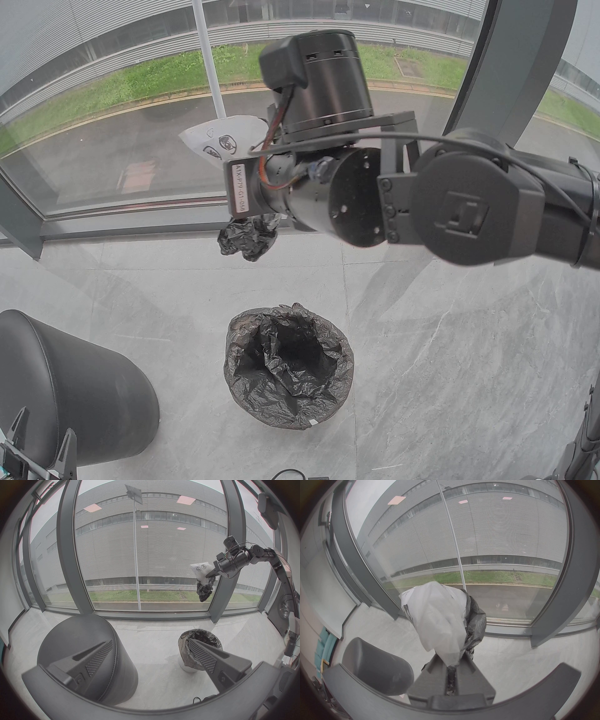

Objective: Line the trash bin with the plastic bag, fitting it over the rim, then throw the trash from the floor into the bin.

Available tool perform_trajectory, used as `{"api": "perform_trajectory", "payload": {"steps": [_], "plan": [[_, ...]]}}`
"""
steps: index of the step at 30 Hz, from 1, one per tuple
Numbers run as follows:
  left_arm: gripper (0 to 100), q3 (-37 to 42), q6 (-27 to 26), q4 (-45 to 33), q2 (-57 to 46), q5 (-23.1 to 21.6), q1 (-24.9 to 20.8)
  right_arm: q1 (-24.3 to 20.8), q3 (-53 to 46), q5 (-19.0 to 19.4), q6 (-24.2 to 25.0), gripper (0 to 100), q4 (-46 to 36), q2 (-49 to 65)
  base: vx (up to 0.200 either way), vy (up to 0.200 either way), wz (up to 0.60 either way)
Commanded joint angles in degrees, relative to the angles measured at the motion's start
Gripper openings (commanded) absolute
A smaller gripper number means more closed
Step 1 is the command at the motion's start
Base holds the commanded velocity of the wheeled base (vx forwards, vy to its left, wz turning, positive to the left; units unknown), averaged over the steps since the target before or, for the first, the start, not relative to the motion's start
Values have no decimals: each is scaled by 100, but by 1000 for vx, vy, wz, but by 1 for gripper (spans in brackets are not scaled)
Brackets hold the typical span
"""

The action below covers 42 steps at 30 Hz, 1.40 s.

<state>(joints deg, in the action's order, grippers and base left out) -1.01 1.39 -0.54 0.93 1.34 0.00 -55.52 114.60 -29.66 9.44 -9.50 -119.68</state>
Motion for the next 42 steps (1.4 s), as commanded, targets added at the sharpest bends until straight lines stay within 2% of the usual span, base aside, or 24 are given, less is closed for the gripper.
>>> {"api": "perform_trajectory", "payload": {"steps": [1,11,16,23,39,42], "plan": [[100,84,10,1,-93,7,0,-170,-158,-14,6,0,326,-214,0,0,0],[100,84,2,1,-93,7,0,-372,-2100,-49,-12,0,1987,-346,0,0,0],[100,84,2,1,-93,7,0,-434,-2724,-251,-3,0,2637,-425,0,0,0],[100,84,2,1,-93,7,0,-504,-3717,-312,-3,0,3516,-539,0,0,0],[100,84,2,1,-93,-2,0,-469,-5115,-391,-3,0,5072,-1102,0,0,0],[100,84,2,1,-93,-2,0,-425,-5203,-391,6,0,5160,-1199,0,0,0]]}}
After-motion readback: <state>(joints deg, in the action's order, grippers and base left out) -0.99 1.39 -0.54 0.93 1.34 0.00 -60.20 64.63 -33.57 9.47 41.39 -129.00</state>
